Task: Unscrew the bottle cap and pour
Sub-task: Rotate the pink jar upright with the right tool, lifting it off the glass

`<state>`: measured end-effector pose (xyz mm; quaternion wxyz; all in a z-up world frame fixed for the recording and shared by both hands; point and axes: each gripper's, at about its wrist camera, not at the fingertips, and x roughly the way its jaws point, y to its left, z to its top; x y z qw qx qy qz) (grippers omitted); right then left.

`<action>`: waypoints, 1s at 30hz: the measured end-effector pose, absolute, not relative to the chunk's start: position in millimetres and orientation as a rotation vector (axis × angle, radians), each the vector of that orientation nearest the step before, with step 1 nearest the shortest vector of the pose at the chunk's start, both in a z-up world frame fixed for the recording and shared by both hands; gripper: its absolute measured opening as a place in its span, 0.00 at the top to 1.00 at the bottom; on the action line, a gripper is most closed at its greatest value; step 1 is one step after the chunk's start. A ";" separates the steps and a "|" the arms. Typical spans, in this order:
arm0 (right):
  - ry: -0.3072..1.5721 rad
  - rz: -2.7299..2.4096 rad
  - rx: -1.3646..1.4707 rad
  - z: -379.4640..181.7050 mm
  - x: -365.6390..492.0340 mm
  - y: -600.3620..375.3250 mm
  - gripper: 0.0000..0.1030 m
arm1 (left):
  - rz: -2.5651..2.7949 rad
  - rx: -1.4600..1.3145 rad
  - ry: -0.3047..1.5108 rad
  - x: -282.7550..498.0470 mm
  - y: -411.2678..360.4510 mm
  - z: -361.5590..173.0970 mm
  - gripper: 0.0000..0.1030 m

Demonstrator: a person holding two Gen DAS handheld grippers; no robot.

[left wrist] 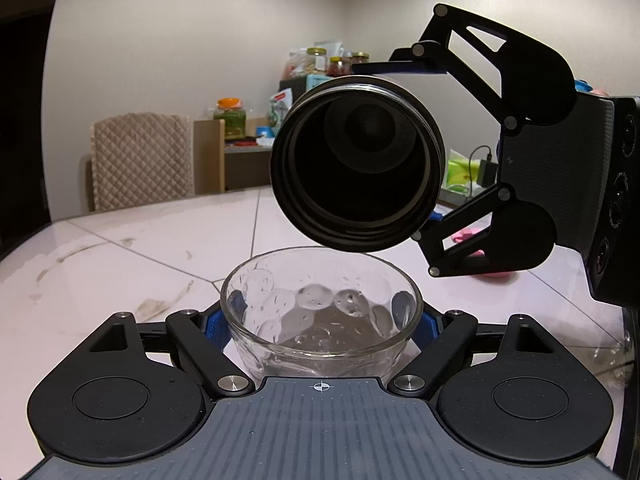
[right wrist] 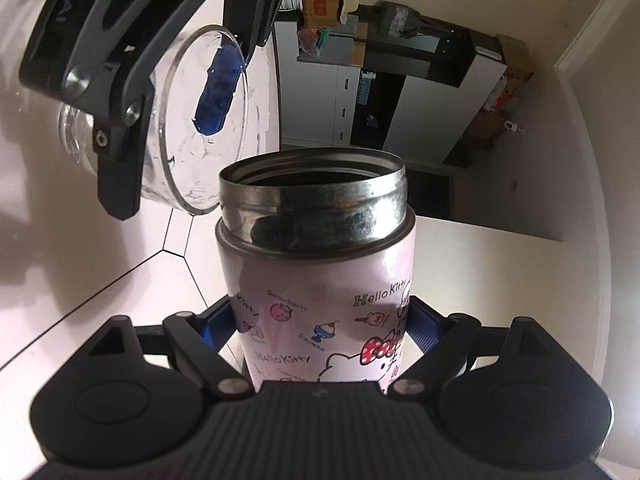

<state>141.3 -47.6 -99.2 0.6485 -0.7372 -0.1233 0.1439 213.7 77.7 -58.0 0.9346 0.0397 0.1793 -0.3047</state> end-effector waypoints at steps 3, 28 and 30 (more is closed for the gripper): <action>-0.273 0.337 -1.664 -97.7 139.2 -48.0 0.15 | -0.623 0.082 0.367 213.9 77.4 -58.1 0.14; -0.194 0.382 -1.477 -71.5 132.4 -57.6 0.15 | -0.591 0.082 0.368 209.4 74.5 -55.4 0.15; -0.181 0.390 -1.454 -68.0 132.4 -59.0 0.15 | -0.585 0.080 0.369 208.6 73.4 -55.1 0.15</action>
